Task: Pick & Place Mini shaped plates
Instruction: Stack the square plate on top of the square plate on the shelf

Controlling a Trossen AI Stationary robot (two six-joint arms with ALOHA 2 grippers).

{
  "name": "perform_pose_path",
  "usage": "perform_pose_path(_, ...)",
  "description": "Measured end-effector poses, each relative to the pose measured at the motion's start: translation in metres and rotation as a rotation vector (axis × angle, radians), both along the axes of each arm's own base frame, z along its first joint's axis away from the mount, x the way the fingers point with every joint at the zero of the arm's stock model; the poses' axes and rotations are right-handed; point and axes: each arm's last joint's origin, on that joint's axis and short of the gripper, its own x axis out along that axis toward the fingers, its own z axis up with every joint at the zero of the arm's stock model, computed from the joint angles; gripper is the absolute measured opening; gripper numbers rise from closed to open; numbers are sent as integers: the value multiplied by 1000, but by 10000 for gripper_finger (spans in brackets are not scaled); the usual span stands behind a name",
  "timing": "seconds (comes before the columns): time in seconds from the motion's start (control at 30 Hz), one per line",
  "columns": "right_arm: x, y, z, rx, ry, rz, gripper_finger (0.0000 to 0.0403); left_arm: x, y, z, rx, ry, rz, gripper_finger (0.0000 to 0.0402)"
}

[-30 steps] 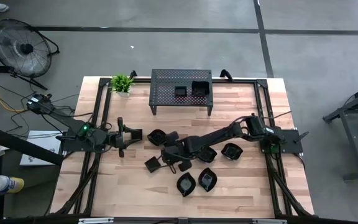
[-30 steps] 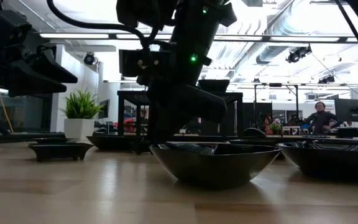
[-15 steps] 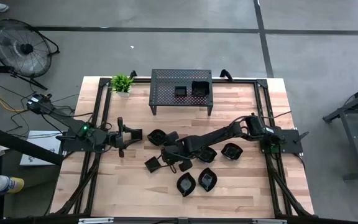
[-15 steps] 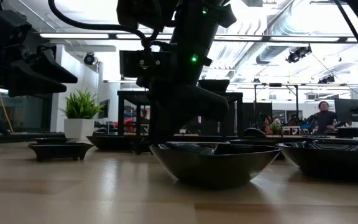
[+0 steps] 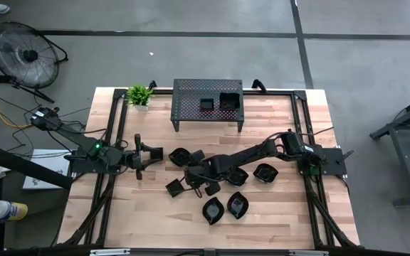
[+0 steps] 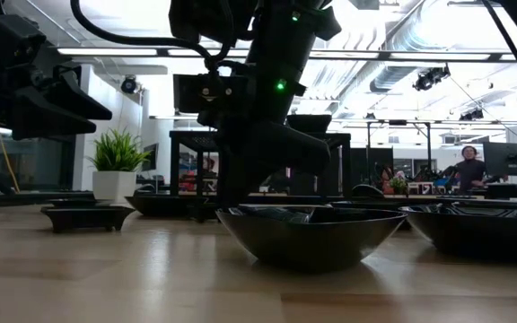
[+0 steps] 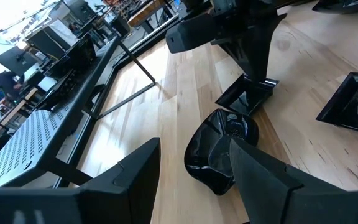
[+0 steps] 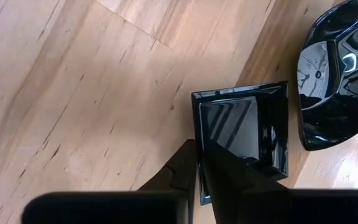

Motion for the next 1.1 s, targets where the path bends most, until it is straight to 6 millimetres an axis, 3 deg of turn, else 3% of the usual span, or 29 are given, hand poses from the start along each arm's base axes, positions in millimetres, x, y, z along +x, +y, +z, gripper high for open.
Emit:
perform_pose_path(0.67, 0, 1, 0, 2, -16, -58, 1, 0, 0, 0, 0, 0, 0, 188)
perform_pose_path(1.1, -5, 13, 6, 20, -23, -74, 0, 0, 0, 0, 0, 0, 0, 188)
